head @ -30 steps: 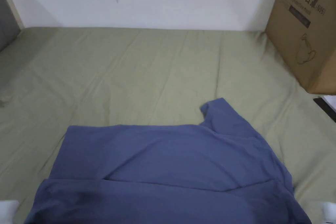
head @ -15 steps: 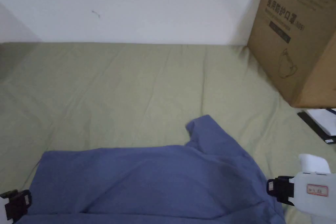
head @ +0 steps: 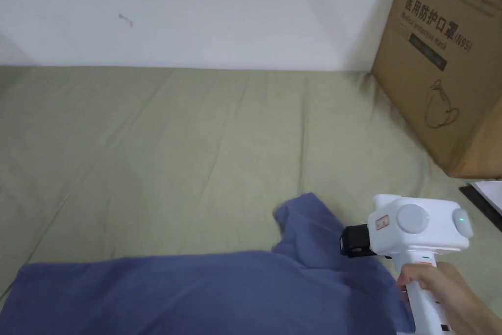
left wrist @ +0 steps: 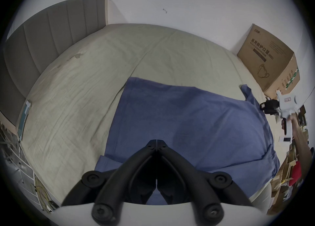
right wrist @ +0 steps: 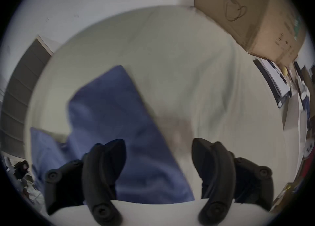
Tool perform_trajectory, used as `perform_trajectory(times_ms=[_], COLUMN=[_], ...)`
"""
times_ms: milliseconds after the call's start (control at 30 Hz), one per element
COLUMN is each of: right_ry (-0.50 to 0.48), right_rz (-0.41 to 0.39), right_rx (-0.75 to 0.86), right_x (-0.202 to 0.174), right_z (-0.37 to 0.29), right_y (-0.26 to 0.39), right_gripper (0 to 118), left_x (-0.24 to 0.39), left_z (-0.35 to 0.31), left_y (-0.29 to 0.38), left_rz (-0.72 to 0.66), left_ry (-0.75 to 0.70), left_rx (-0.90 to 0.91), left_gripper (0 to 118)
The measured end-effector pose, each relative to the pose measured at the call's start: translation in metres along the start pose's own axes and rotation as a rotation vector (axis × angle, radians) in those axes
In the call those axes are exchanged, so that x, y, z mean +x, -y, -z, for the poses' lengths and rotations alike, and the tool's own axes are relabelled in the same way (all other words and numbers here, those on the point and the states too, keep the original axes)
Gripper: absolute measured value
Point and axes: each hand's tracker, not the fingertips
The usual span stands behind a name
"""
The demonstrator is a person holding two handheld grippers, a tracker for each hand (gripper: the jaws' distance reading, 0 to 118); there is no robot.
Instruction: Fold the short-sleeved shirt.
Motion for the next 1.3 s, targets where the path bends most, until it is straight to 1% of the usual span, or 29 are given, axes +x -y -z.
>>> perform_trajectory(times_ms=[33, 67, 100, 133, 167, 200, 233, 267, 300, 333, 367, 433, 500, 533, 633, 667, 700, 767, 800, 833, 867, 900, 933, 967, 1033, 1100, 1167, 1300], right_ry=[0.016, 0.047, 0.052, 0.076, 0.072, 0.056, 0.058, 0.062, 0.069, 0.067, 0.067, 0.073, 0.071, 0.067, 0.037, 0.035, 0.038, 0.049, 0.060, 0.067, 0.072, 0.073, 0.074, 0.073, 0.056, 0.027, 0.010, -0.017], right_rz=[-0.021, -0.027, -0.013, -0.067, -0.123, -0.137, -0.119, -0.108, -0.095, -0.073, -0.063, -0.074, -0.103, -0.101, -0.031, -0.026, -0.030, -0.045, -0.067, -0.079, -0.084, -0.079, -0.076, -0.074, -0.076, -0.041, -0.025, -0.075], right_rx=[-0.018, -0.054, -0.047, 0.001, 0.014, 0.016, 0.012, 0.015, 0.012, -0.007, -0.012, -0.014, -0.007, -0.005, -0.006, -0.007, -0.009, -0.013, -0.014, -0.014, -0.014, -0.014, -0.013, -0.011, -0.002, 0.009, 0.033, 0.094], right_x=[-0.003, -0.009, -0.013, -0.018, -0.020, -0.022, -0.022, -0.023, -0.022, -0.022, -0.022, -0.024, -0.023, -0.022, -0.019, -0.019, -0.021, -0.026, -0.029, -0.031, -0.029, -0.030, -0.030, -0.030, -0.026, -0.020, -0.013, -0.004], right_z=[0.010, 0.021, 0.022, 0.014, 0.009, 0.006, 0.004, 0.005, 0.007, 0.009, 0.009, 0.004, 0.001, 0.000, -0.004, -0.003, -0.003, -0.004, -0.003, -0.002, 0.001, 0.001, -0.001, -0.005, -0.014, -0.031, -0.051, -0.105], right_y=[-0.001, 0.000, 0.003, 0.005, 0.007, 0.009, 0.009, 0.007, 0.005, 0.005, 0.004, 0.002, 0.003, 0.003, 0.006, 0.005, 0.006, 0.006, 0.006, 0.007, 0.005, 0.005, 0.005, 0.005, 0.005, 0.003, 0.003, 0.016], right_gripper=[66, 65, 62, 55, 37, 12, 0, 0, 0, 0, 0, 0, 0, 0, 0, 0, 0, 0, 0, 0, 0, 0, 0, 0, 0, 0, 0, 0], left_x=[-0.002, -0.005, -0.005, -0.008, -0.011, -0.015, -0.015, -0.019, -0.022, -0.025, -0.023, -0.029, -0.028, -0.030, -0.030, -0.030, -0.030, -0.029, -0.027, -0.025, -0.024, -0.022, -0.023, -0.025, -0.026, -0.026, -0.019, -0.013], left_z=[0.002, 0.005, 0.007, 0.009, 0.011, 0.013, 0.016, 0.019, 0.021, 0.023, 0.026, 0.036, 0.054, 0.064, 0.106, 0.121, 0.132, 0.152, 0.154, 0.154, 0.151, 0.147, 0.140, 0.135, 0.125, 0.119, 0.102, 0.048], left_y=[0.000, 0.000, 0.000, 0.000, -0.001, -0.003, -0.005, -0.010, -0.015, -0.021, -0.029, -0.049, -0.071, -0.080, -0.111, -0.119, -0.124, -0.128, -0.127, -0.125, -0.125, -0.125, -0.128, -0.131, -0.133, -0.136, -0.135, -0.128], left_rz=[0.004, 0.005, 0.002, -0.001, -0.005, -0.013, -0.025, -0.050, -0.071, -0.090, -0.115, -0.137, -0.137, -0.141, -0.071, -0.051, -0.050, -0.044, -0.068, -0.043, 0.016, 0.021, 0.014, 0.008, -0.046, -0.006, 0.030, 0.066], left_ry=[-0.005, -0.016, -0.023, -0.025, -0.026, -0.029, -0.031, -0.026, -0.022, -0.015, 0.004, 0.016, 0.005, -0.019, -0.103, -0.137, -0.168, -0.167, -0.156, -0.176, -0.191, -0.184, -0.187, -0.193, -0.138, -0.148, -0.139, -0.111], left_rx=[-0.005, -0.017, -0.024, -0.028, -0.029, -0.026, -0.021, -0.021, -0.023, -0.016, 0.000, 0.008, 0.000, 0.000, -0.039, -0.070, -0.095, -0.128, -0.139, -0.124, -0.128, -0.123, -0.117, -0.111, -0.110, -0.130, -0.116, -0.057], left_gripper=[0, 0, 0, 0, 6, 19, 38, 65, 83, 96, 99, 103, 103, 103, 103, 101, 98, 87, 86, 82, 71, 54, 33, 0, 0, 0, 0, 0])
